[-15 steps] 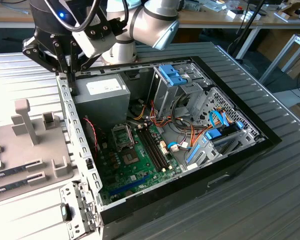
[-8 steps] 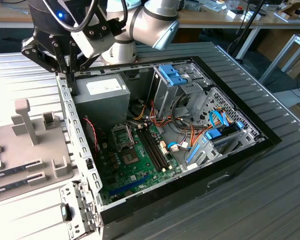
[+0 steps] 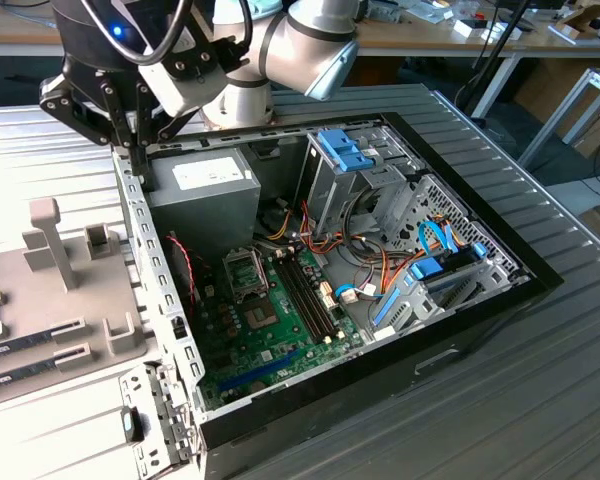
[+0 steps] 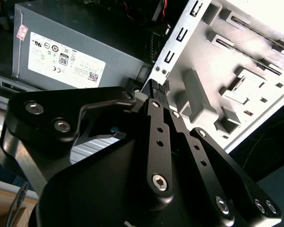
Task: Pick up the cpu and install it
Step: 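Reach for the cpu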
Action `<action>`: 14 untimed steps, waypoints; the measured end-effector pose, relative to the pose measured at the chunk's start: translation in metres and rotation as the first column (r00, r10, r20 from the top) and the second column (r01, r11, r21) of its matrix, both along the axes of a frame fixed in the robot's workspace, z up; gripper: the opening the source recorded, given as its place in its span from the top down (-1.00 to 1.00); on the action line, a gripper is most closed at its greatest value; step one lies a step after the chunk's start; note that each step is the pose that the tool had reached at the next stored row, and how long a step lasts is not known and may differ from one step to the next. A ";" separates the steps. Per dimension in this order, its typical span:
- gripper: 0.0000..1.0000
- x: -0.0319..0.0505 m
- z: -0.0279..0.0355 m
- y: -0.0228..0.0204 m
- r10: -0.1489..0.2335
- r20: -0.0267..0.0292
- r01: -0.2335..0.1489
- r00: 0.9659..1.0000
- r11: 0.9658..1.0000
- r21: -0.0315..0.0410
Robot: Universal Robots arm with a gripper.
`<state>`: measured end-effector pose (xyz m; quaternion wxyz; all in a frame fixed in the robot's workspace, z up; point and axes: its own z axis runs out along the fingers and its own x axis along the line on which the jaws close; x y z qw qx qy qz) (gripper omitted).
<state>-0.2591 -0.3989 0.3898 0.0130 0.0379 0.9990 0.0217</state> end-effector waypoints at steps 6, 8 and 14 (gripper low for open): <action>0.80 -0.0012 -0.0002 0.0000 0.000 0.000 0.000 1.000 1.000 0.000; 0.80 -0.0018 -0.0003 0.0000 0.000 0.000 0.000 1.000 1.000 0.000; 0.80 -0.0032 -0.0008 0.0000 0.000 0.000 0.000 1.000 1.000 0.000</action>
